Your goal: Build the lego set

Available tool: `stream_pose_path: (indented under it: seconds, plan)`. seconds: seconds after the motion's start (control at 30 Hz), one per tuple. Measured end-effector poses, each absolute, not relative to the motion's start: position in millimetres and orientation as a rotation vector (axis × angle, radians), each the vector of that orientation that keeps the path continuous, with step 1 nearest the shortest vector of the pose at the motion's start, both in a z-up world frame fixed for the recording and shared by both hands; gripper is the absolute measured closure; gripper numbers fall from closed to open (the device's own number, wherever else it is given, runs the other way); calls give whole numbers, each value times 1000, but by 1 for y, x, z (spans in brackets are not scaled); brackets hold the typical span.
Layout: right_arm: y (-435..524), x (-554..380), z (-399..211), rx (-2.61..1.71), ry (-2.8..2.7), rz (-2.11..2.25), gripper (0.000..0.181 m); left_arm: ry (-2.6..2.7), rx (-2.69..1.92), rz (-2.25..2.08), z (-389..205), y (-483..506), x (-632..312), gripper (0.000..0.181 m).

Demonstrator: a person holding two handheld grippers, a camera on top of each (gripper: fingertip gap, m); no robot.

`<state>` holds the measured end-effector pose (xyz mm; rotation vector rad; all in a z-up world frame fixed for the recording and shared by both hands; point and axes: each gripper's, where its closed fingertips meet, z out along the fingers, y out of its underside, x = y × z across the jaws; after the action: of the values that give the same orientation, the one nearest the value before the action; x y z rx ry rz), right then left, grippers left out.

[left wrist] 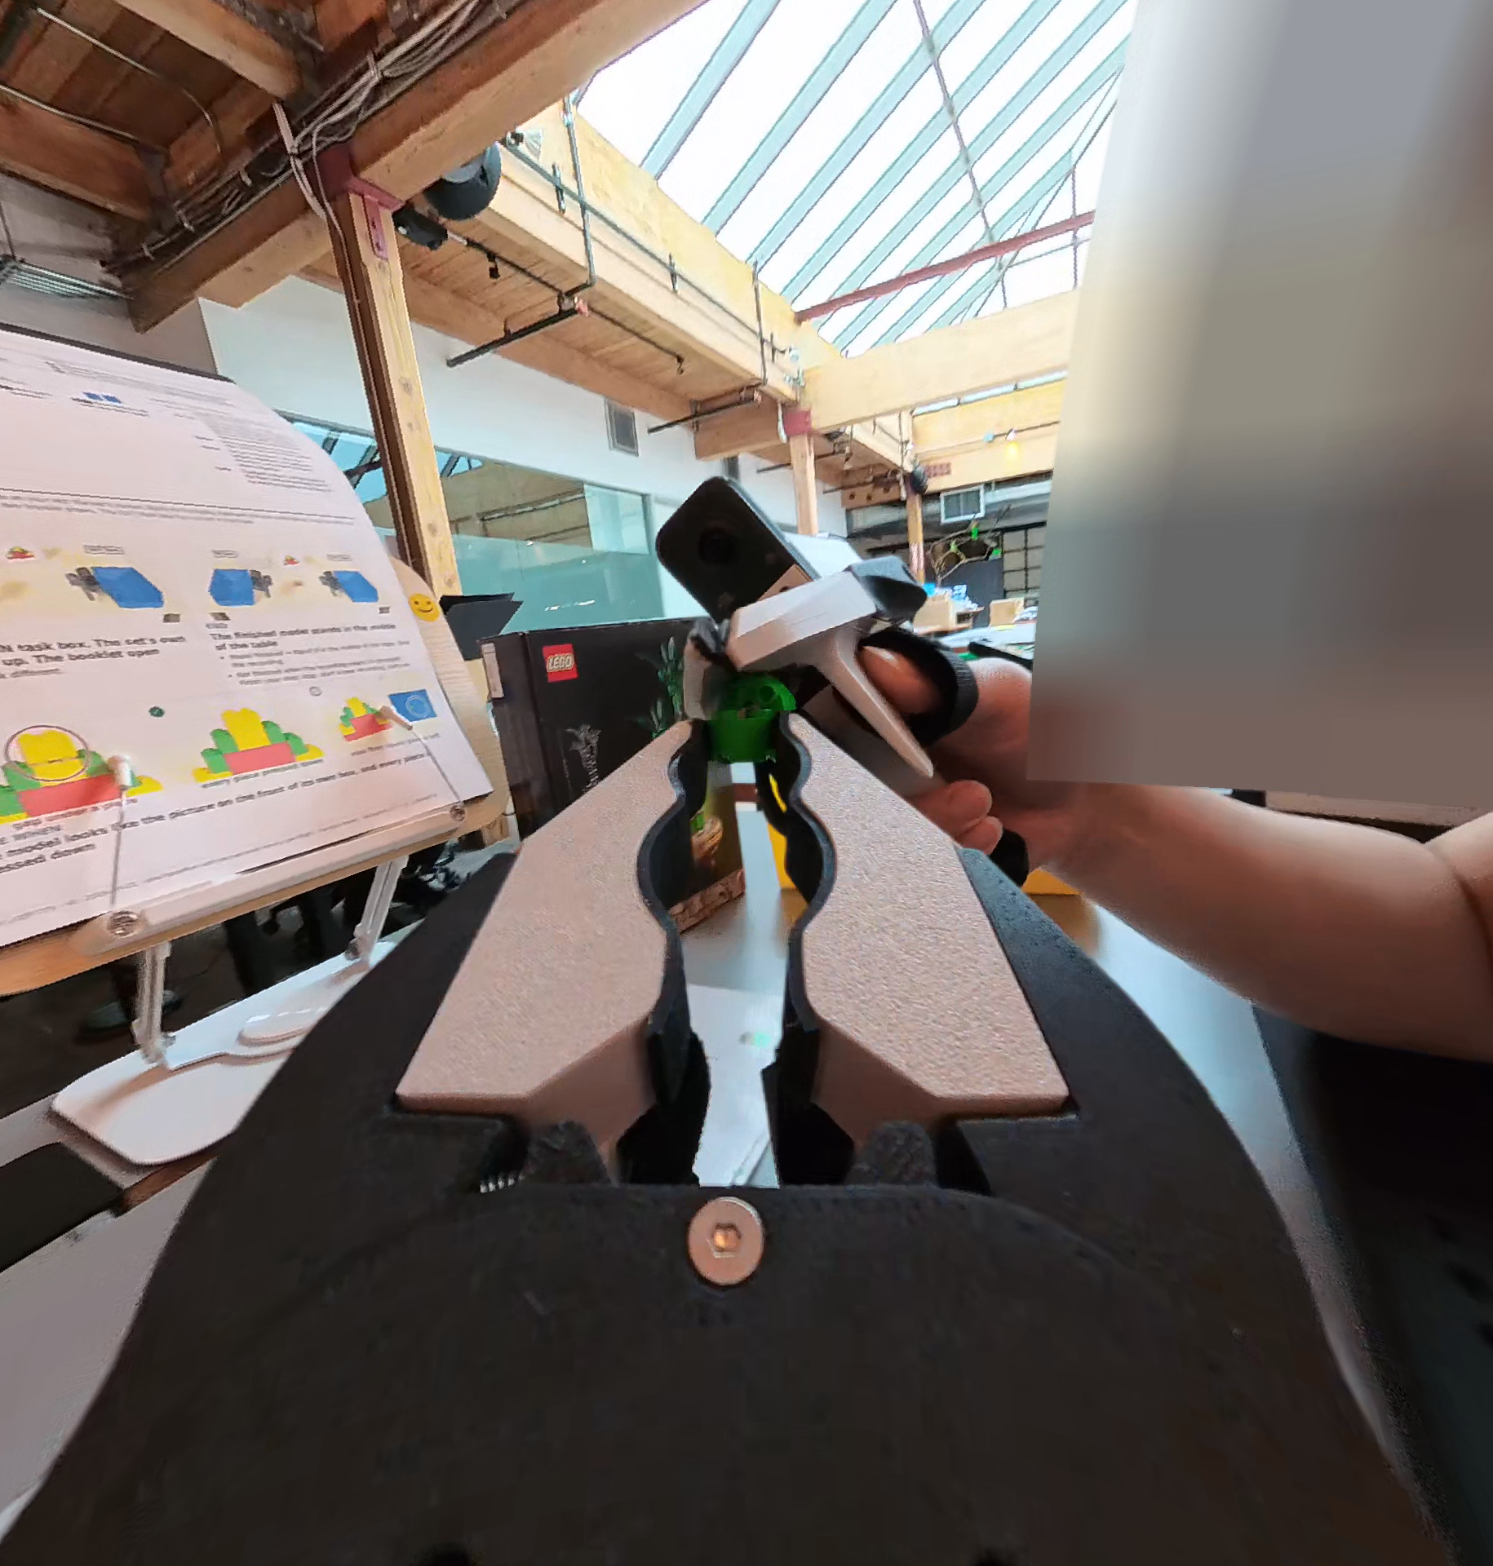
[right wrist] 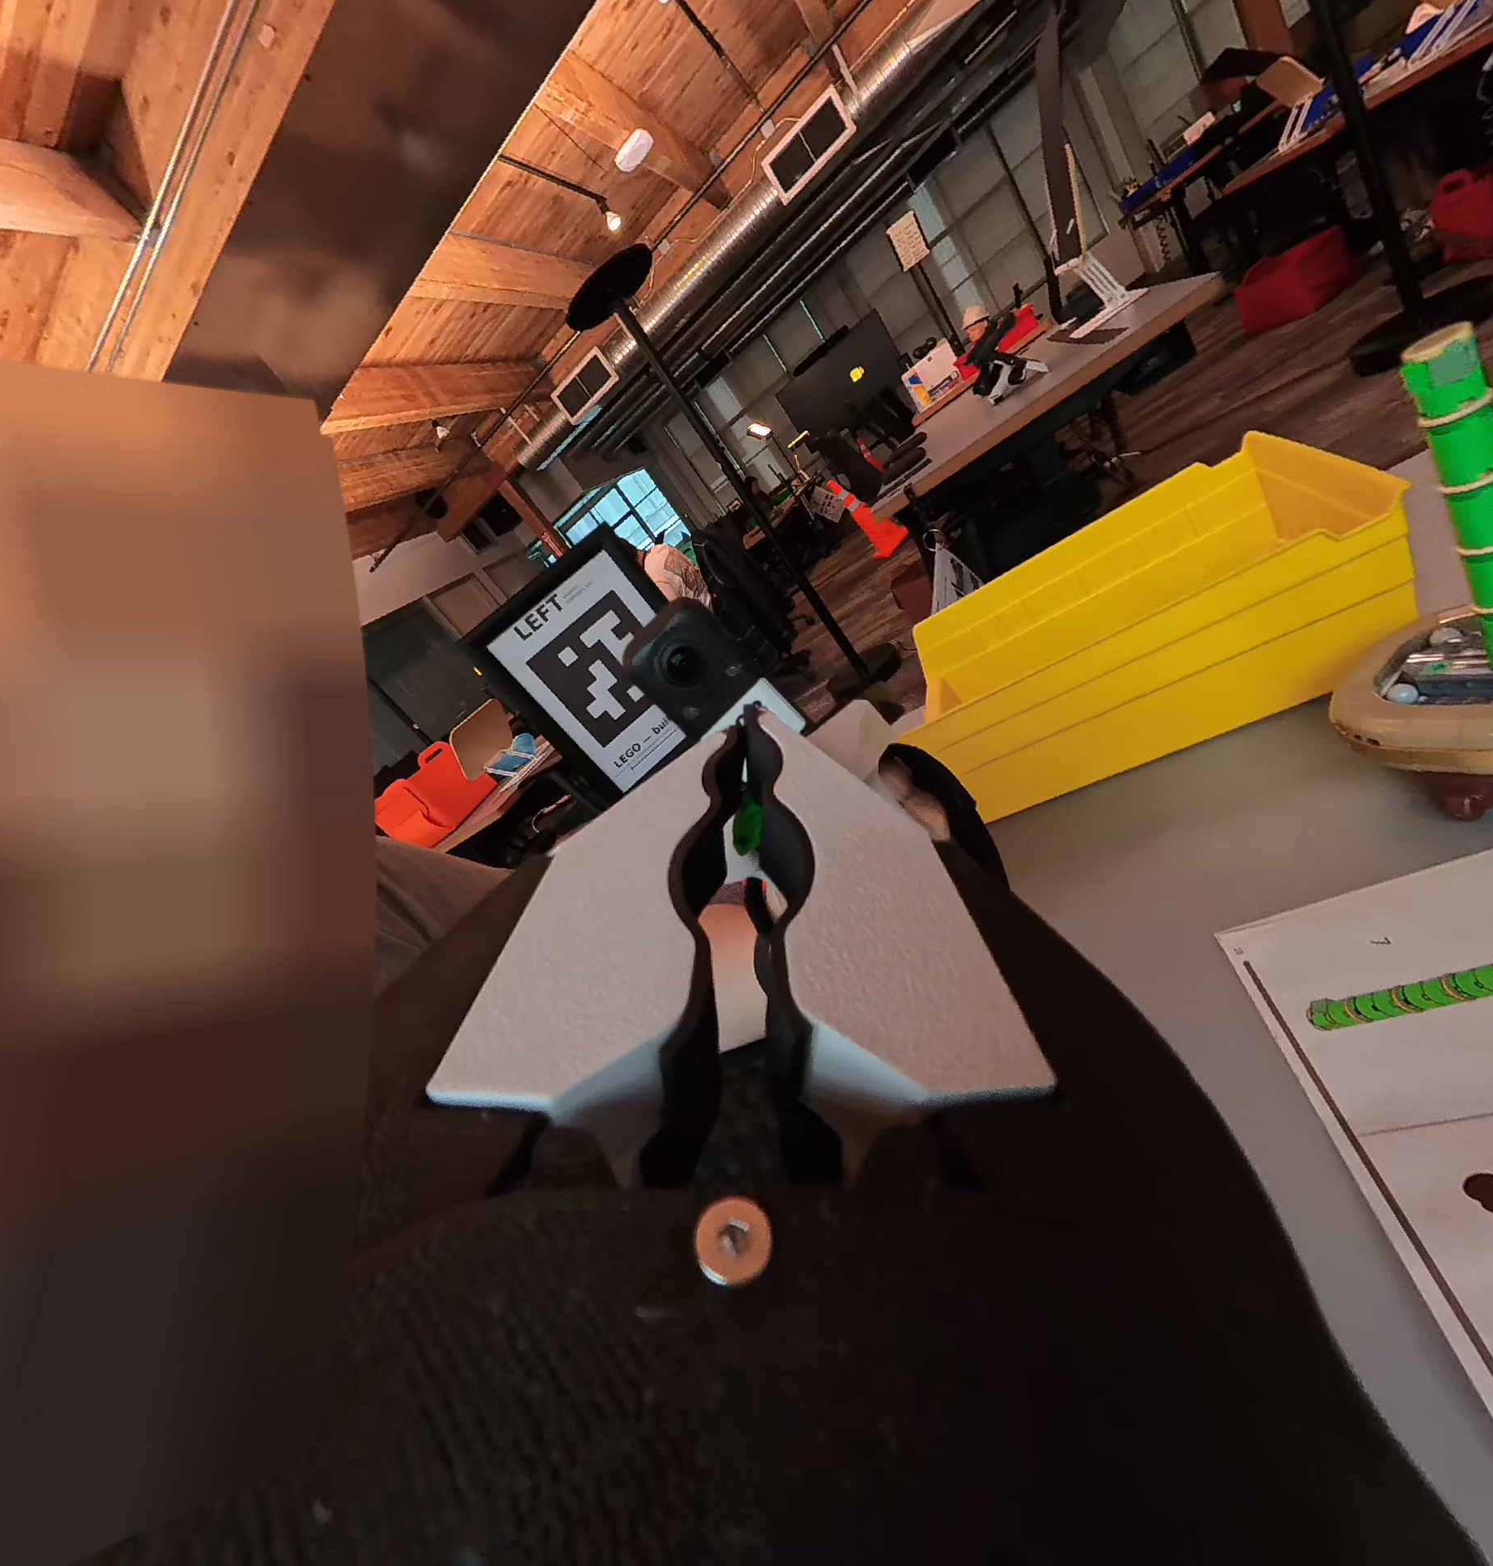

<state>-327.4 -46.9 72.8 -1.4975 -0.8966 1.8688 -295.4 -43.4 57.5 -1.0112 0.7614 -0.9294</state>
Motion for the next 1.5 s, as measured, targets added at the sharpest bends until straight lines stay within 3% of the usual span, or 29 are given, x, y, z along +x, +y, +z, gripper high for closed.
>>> stream_pose_path:
  seconds: [1.23, 1.5]
  plan:
    - [-47, -326, 82, -1388, -869, 1920, 181, 767, -1001, -1036, 56, -52, -285, 168]
    - [-5, -284, 85, -1411, -844, 1571, 181, 699, -1029, -914, 64, -28, -321, 168]
